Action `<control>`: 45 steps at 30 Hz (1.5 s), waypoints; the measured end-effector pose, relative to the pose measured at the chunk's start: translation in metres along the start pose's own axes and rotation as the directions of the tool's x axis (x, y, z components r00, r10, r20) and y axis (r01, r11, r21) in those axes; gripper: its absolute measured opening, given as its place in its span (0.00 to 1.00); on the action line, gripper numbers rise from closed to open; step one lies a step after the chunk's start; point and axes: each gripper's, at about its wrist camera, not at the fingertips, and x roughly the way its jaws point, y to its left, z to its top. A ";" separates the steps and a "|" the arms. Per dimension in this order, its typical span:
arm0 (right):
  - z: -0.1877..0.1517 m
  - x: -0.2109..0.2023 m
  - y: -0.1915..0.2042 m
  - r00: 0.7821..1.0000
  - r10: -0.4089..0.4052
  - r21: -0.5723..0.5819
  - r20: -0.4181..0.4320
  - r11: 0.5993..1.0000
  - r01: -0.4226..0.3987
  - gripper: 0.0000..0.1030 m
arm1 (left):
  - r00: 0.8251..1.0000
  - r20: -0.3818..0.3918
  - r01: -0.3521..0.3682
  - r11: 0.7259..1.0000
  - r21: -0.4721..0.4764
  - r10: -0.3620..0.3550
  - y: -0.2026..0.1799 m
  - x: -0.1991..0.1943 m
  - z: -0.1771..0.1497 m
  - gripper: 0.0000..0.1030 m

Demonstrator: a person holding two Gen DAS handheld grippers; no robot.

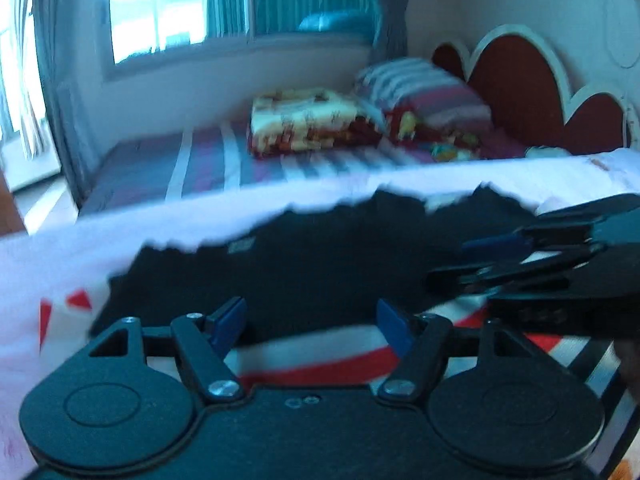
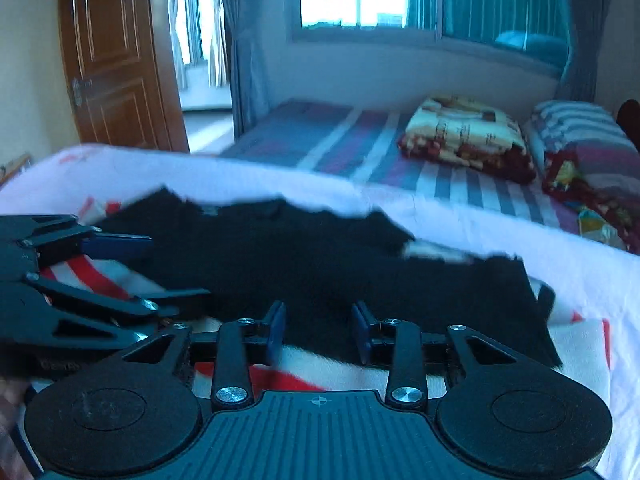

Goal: Fold small clothes
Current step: 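Lay the hem on the collar and open both tools, then smooth the folded sweater flat with both tools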

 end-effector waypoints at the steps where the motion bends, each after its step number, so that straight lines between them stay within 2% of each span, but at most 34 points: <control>1: -0.003 -0.004 -0.008 0.999 -0.044 0.001 0.001 0.999 0.044 0.35 | 1.000 0.006 -0.008 1.000 -0.020 0.009 0.011 -0.004 -0.004 0.70; 4: -0.015 -0.022 -0.057 0.984 -0.179 0.086 -0.021 0.980 0.181 0.34 | 0.994 0.000 -0.109 0.991 -0.073 0.110 0.052 -0.019 -0.023 0.70; 6: -0.023 -0.034 -0.080 0.977 -0.214 0.104 -0.024 0.971 0.215 0.33 | 0.992 0.008 -0.122 0.988 -0.090 0.124 0.076 -0.027 -0.035 0.70; 8: -0.023 -0.039 -0.081 0.980 -0.200 0.087 -0.027 0.976 0.201 0.34 | 0.986 0.002 -0.165 0.983 -0.079 0.166 0.080 -0.030 -0.039 0.72; 10: -0.020 -0.050 -0.067 0.975 -0.221 0.077 0.008 0.972 0.220 0.34 | 0.986 0.003 -0.166 0.981 -0.101 0.168 0.076 -0.035 -0.034 0.66; 12: -0.020 -0.067 -0.054 0.983 -0.168 0.097 0.068 0.982 0.161 0.34 | 0.987 0.065 -0.143 0.986 -0.087 0.149 0.056 -0.052 -0.025 0.68; 14: -0.021 -0.070 -0.029 0.991 -0.106 0.075 0.080 0.992 0.100 0.34 | 0.991 0.101 -0.084 0.994 -0.068 0.091 0.033 -0.063 -0.023 0.68; 17: -0.026 -0.065 0.003 0.998 -0.032 0.037 0.053 0.999 0.030 0.34 | 0.997 0.079 -0.018 1.000 0.003 0.018 -0.011 -0.053 -0.024 0.69; 20: -0.031 -0.058 0.025 0.999 -0.022 0.012 0.026 1.000 0.022 0.34 | 0.999 0.033 0.005 1.000 -0.002 -0.005 -0.029 -0.042 -0.032 0.70; 24: -0.045 -0.065 0.021 0.998 -0.064 -0.011 0.009 0.998 0.065 0.34 | 0.999 0.042 0.010 1.000 -0.030 -0.008 -0.011 -0.049 -0.045 0.72; 26: -0.053 -0.074 0.005 0.991 -0.133 0.018 0.002 0.991 0.133 0.34 | 0.998 0.042 -0.041 0.999 -0.023 0.042 0.003 -0.062 -0.053 0.75; 28: -0.063 -0.085 -0.022 0.972 -0.233 0.062 -0.032 0.970 0.234 0.34 | 0.994 0.023 -0.103 0.993 -0.057 0.105 0.026 -0.075 -0.065 0.77; 30: -0.073 -0.098 -0.042 0.967 -0.249 0.097 -0.041 0.963 0.252 0.33 | 0.994 0.019 -0.106 0.989 -0.102 0.109 0.052 -0.086 -0.079 0.77; 32: -0.072 -0.103 -0.034 0.961 -0.273 0.052 -0.038 0.960 0.274 0.34 | 0.995 0.026 -0.091 0.989 -0.117 0.095 0.059 -0.096 -0.083 0.74; 33: -0.068 -0.109 -0.024 0.957 -0.289 0.048 -0.007 0.956 0.289 0.34 | 0.994 0.032 -0.100 0.988 -0.121 0.105 0.055 -0.101 -0.081 0.74; 35: -0.064 -0.125 -0.008 0.969 -0.240 0.091 0.066 0.968 0.234 0.34 | 0.994 0.057 -0.084 0.988 -0.127 0.092 0.041 -0.110 -0.078 0.74; 36: -0.062 -0.127 0.003 0.976 -0.206 0.118 0.071 0.973 0.197 0.34 | 0.995 0.070 -0.068 0.990 -0.123 0.077 0.029 -0.113 -0.076 0.74; 40: -0.068 -0.114 0.045 0.993 -0.119 0.083 0.024 0.990 0.117 0.34 | 0.998 0.064 -0.017 0.997 -0.078 0.022 -0.014 -0.112 -0.078 0.74; 42: -0.079 -0.101 0.056 0.991 -0.132 0.063 -0.037 0.989 0.134 0.34 | 0.999 0.038 -0.020 0.999 -0.038 0.022 -0.030 -0.107 -0.084 0.74; 43: -0.086 -0.102 0.058 0.989 -0.138 0.067 -0.046 0.988 0.140 0.34 | 0.999 0.013 -0.034 0.999 -0.018 0.034 -0.035 -0.104 -0.089 0.74; 45: -0.093 -0.112 0.056 0.991 -0.127 0.073 -0.044 0.989 0.130 0.34 | 0.999 0.014 -0.039 0.999 -0.015 0.039 -0.035 -0.107 -0.095 0.74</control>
